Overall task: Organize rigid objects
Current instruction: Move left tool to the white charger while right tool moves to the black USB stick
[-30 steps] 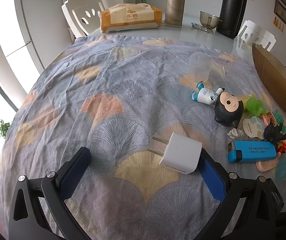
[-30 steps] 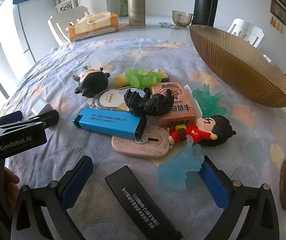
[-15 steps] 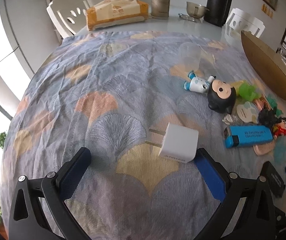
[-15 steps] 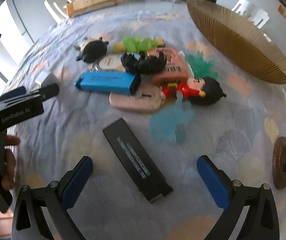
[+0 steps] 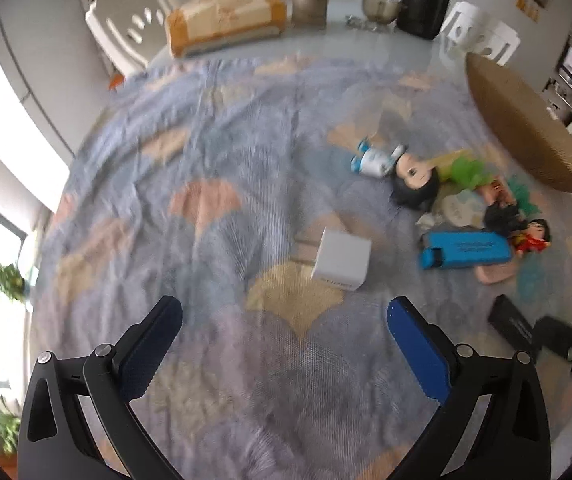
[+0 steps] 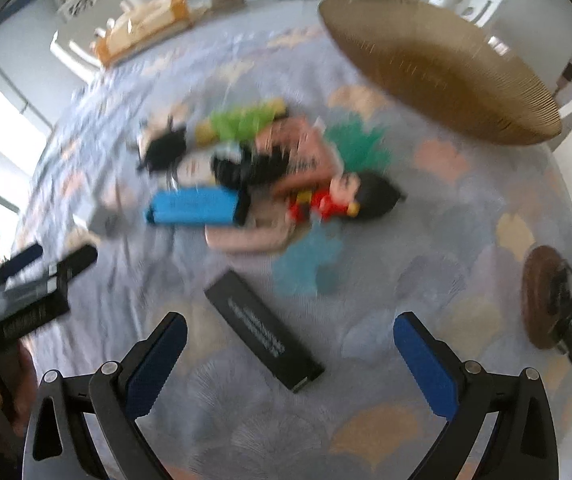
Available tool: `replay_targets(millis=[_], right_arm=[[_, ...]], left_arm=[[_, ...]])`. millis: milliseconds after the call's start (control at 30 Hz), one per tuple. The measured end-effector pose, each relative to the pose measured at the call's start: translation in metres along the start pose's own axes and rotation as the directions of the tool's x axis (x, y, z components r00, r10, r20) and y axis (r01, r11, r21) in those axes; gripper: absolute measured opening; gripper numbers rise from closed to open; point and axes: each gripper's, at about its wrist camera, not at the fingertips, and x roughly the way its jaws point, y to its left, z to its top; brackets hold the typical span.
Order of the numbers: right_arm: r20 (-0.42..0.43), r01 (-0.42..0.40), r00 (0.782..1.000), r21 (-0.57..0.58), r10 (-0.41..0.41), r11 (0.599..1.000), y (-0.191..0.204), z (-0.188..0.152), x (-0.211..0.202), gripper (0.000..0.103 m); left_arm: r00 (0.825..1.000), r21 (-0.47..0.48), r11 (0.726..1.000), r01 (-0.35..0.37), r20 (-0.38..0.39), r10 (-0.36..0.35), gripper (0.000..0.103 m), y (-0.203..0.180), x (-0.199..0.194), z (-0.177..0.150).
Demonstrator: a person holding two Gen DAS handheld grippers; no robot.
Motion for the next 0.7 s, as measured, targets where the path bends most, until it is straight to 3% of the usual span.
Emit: replay_targets(millis=[133, 233, 333, 433, 533, 700], right_arm=[[0.042, 0.068, 0.997, -0.005, -0.067, 0.998, 0.003, -0.003, -0.019, 0.103], [0.084, 0.103, 0.992, -0.058, -0.098, 0.993, 0.015, -0.012, -0.028, 0.103], [0.097, 0.097, 0.991, -0.085, -0.089, 0.992, 0.018, -0.012, -0.034, 0.103], [0.120, 0.150, 0.983, -0.115, -0.137, 0.982, 0.023, 0.001, -0.039, 0.103], [0.140, 0.138, 0.983, -0.110, -0.122, 0.984, 0.022, 0.011, -0.048, 0.103], [0.148, 0.142, 0.981, -0.116, -0.124, 0.983, 0.018, 0.019, -0.047, 0.103]], left_arm=[[1.000, 0.000, 1.000, 0.022, 0.021, -0.022, 0.102, -0.002, -0.021, 0.006], [0.998, -0.001, 0.998, -0.058, -0.009, 0.058, 0.101, -0.008, -0.028, 0.012], [1.000, -0.050, 0.999, 0.008, 0.009, -0.008, 0.101, -0.006, -0.048, 0.018], [0.999, -0.054, 0.999, -0.003, 0.034, 0.005, 0.101, -0.006, -0.055, 0.022], [0.999, -0.055, 0.998, -0.029, 0.035, 0.031, 0.101, -0.006, -0.051, 0.026], [1.000, -0.113, 0.994, -0.001, -0.002, 0.001, 0.101, 0.000, -0.039, 0.029]])
